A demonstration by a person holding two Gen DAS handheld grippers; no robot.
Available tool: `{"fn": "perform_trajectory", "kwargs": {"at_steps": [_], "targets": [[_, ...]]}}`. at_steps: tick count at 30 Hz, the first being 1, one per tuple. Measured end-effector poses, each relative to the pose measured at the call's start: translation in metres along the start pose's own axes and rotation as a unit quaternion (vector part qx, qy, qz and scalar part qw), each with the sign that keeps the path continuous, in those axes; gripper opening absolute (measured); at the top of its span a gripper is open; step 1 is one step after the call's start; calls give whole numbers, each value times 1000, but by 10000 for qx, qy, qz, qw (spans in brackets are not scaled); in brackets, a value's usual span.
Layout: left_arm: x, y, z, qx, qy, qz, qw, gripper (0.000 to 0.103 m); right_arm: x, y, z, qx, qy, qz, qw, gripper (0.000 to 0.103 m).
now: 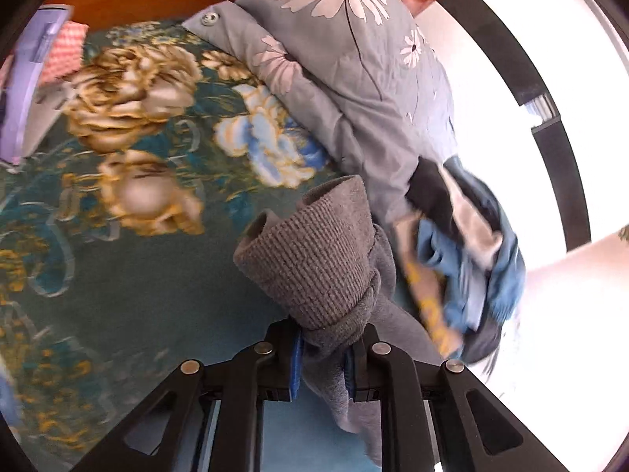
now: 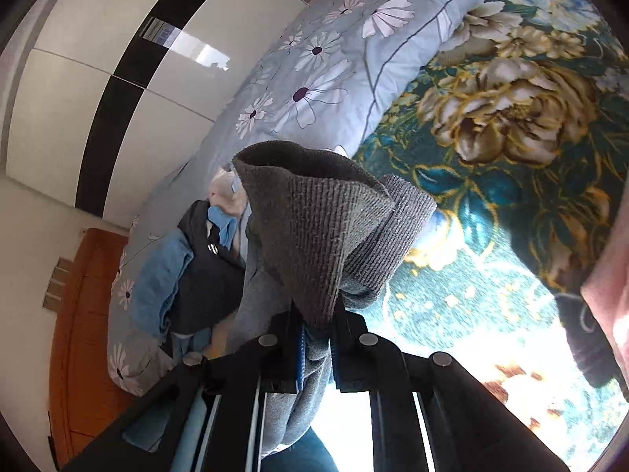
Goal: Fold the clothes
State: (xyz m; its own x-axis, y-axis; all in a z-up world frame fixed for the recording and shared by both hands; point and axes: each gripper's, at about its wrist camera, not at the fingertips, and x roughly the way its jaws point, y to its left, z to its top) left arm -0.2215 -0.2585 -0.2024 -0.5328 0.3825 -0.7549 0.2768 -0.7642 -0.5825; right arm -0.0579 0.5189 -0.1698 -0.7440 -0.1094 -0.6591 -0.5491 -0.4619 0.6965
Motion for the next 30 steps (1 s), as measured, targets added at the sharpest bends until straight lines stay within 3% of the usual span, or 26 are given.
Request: {"fn": "perform_trajectory", "kwargs": {"at_steps": [3,10,16,19,23,30], "targets": [[2,31,-20,-12,394,353,9986,17,-6,-36,-21,163,261,-332,9990,11],[23,91,-46,-1077,706,330,9911,17,6,-89,-45,703,578,-846,9923,11],[38,95,-46,-1112,971,661,9868,18,13,-102,-47,772,706,-1008,9894,11],[40,97,-46,-1313,1063,634,9836,18,14,-105,-48,858,725,-1007,9885,11],[29,79,-46,-1005,1106,586,9870,20,11,-106,-48,906,744,-955,9885,13],[1,62,-49,-757,1034,708,9892,38,-1,-95,-47,692,791,-968,9897,13]]}}
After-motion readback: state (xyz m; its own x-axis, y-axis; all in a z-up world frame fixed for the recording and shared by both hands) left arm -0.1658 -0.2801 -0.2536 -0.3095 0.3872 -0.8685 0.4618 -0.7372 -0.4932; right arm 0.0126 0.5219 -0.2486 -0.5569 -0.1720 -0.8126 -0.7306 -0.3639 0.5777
